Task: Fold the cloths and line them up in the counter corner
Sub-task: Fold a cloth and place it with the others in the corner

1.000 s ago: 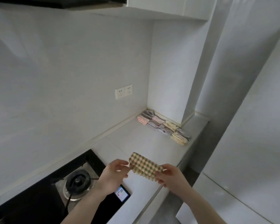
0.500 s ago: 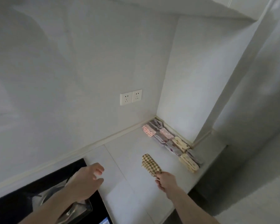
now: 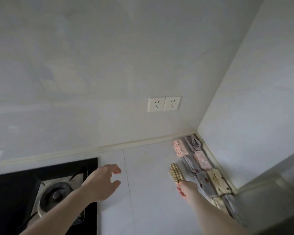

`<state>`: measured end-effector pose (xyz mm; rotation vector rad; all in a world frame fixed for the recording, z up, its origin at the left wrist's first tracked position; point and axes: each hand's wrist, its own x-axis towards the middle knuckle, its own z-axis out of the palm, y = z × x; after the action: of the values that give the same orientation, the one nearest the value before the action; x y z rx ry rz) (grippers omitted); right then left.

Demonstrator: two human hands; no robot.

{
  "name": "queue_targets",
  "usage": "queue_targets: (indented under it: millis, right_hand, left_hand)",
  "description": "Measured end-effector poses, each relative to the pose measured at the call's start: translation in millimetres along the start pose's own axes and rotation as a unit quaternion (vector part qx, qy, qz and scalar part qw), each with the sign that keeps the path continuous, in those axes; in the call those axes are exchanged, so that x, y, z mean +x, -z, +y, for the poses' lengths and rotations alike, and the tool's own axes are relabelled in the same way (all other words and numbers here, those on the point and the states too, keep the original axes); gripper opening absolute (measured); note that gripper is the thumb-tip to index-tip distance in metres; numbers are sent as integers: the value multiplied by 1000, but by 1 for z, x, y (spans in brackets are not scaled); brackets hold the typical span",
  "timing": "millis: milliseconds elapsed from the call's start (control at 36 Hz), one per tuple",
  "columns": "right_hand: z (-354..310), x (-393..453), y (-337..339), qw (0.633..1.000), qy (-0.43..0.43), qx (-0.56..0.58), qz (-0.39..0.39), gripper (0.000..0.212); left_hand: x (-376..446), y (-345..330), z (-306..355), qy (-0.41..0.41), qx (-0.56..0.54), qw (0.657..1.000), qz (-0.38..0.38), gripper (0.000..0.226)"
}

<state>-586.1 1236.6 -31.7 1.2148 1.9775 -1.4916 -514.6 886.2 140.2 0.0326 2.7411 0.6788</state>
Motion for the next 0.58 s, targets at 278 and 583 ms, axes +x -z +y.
queue_targets:
  millis: [278, 583]
  right_hand:
    - [-24, 41, -18, 993, -6, 85, -84, 17]
    - [-85, 58, -28, 956, -5, 281, -86, 47]
  left_hand:
    - [31, -36, 26, 49, -8, 999, -13, 34]
    - [37, -35, 16, 88, -17, 996, -1, 32]
